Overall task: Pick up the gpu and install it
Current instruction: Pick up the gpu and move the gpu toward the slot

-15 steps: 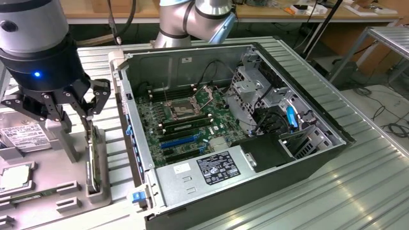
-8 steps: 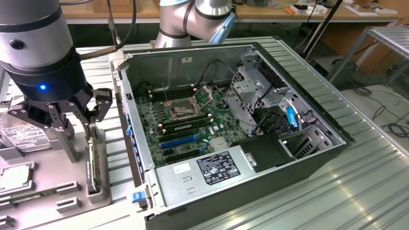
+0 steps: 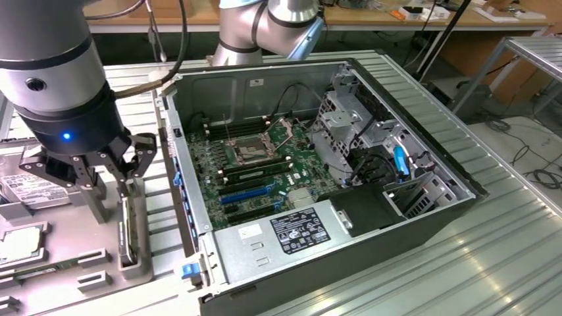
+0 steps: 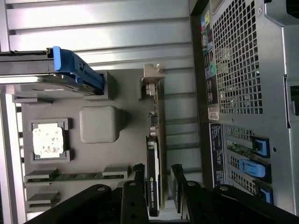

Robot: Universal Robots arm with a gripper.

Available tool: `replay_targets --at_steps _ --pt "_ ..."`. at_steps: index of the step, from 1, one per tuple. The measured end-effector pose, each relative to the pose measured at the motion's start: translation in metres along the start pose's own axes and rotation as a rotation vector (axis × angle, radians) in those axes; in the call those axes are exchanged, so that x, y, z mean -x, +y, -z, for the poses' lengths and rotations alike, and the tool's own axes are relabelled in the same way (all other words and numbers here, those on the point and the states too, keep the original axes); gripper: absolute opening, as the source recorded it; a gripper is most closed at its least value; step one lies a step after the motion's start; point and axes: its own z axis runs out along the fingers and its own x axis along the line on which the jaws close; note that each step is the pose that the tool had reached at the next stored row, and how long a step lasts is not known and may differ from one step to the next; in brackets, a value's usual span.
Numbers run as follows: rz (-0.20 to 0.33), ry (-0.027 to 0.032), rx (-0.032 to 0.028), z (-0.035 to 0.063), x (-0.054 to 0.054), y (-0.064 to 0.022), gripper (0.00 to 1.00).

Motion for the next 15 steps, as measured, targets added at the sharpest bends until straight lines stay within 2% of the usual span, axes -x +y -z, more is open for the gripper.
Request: replay_targets --at_steps 6,11,12,13,15 --pt "0.000 -0.0002 -0.0002 -0.0166 0.000 -0.0051 0.36" --pt "0.000 0.0001 -0.0005 -0.0165 0.000 -0.0051 0.36" --pt "0.000 0.0000 -0.0004 -0.0166 0.000 -0.0051 0.43" --pt "0.000 -0.0002 -0.0002 -0.0172 0.000 -0.0051 0.56" --pt "0.000 -0.0001 -0.0003 -0.0231 0.000 -0.0061 0.56"
